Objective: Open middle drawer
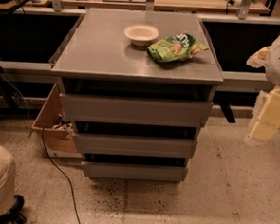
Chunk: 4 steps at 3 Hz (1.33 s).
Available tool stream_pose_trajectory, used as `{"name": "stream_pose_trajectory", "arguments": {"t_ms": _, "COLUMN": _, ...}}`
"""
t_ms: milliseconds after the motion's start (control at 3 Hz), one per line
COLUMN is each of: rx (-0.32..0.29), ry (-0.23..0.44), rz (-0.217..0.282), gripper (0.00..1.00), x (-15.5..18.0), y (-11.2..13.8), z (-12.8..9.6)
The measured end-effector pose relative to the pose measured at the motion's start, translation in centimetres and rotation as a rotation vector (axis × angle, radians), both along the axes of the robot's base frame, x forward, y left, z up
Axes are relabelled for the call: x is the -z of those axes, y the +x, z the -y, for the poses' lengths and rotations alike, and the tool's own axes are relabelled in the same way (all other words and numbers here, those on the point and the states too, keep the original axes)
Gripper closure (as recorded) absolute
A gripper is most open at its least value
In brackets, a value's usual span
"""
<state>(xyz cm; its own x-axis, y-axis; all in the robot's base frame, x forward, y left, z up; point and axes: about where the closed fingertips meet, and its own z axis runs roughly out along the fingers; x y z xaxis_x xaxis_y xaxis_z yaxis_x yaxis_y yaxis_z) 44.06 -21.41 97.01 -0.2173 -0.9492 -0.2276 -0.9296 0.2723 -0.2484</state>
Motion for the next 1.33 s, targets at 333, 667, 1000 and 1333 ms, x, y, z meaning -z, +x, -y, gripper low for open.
{"name": "stream_pose_trajectory", "arguments": {"t_ms": 333, "rx": -0.009, "ry": 0.058, "rz": -0.024, "gripper": 0.0, "x": 4.4, "y": 0.6, "z": -0.4}}
{"name": "stream_pose_trajectory", "arguments": {"t_ms": 667, "rx": -0.025, "ry": 0.129, "rz": -0.041, "gripper": 0.0, "x": 10.9, "y": 2.1, "z": -1.5}}
{"name": "stream_pose_trajectory", "arguments": {"t_ms": 1000, "rx": -0.059, "ry": 0.179, "rz": -0.053, "gripper": 0.0, "x": 16.0, "y": 3.4, "z": -3.3}}
{"name": "stream_pose_trajectory", "arguments": {"t_ms": 1333, "rx": -0.103, "ry": 0.223, "rz": -0.08, "gripper": 0.0, "x": 21.3, "y": 4.4, "z": -5.8}}
